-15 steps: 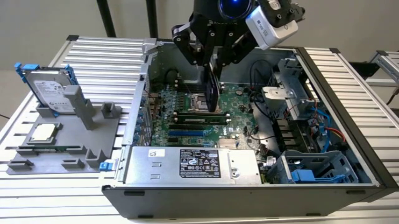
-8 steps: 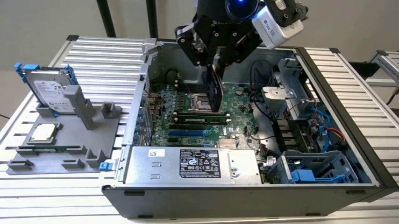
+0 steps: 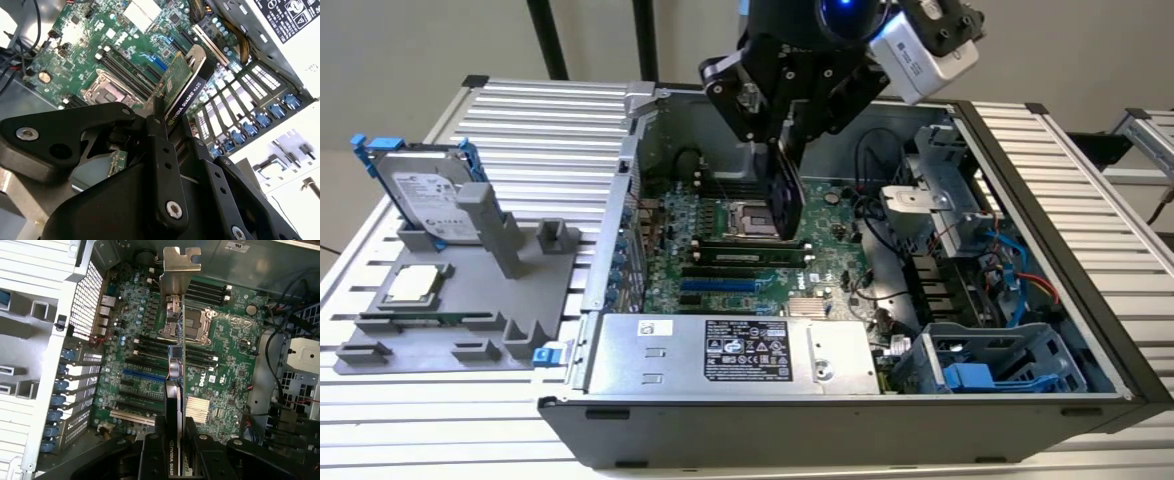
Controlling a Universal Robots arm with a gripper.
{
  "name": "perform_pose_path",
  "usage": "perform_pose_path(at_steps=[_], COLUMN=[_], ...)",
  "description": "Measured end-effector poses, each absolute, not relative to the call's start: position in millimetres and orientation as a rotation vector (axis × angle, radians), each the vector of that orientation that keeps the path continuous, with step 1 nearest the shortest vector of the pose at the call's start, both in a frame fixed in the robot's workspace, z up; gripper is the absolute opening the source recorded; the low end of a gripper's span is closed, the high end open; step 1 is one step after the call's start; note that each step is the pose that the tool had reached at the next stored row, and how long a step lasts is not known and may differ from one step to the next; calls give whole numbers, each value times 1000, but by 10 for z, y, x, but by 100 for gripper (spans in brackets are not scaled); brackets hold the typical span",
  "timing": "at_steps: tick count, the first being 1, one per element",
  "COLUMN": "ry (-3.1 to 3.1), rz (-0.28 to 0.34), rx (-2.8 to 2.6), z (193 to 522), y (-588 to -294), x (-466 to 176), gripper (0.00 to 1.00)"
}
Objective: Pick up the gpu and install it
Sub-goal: 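Insert the gpu into the slot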
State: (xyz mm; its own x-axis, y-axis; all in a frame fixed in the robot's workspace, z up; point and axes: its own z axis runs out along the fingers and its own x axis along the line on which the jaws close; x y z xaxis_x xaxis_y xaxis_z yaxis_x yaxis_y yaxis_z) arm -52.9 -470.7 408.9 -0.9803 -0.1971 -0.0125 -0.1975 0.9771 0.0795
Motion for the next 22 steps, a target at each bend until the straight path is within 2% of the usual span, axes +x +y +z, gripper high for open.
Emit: perform_pose_path(at_steps=[22], ry=[3087], rz=[126], rx=[-582], z=[4089], y=[-4707], x=[-511], gripper=[0])
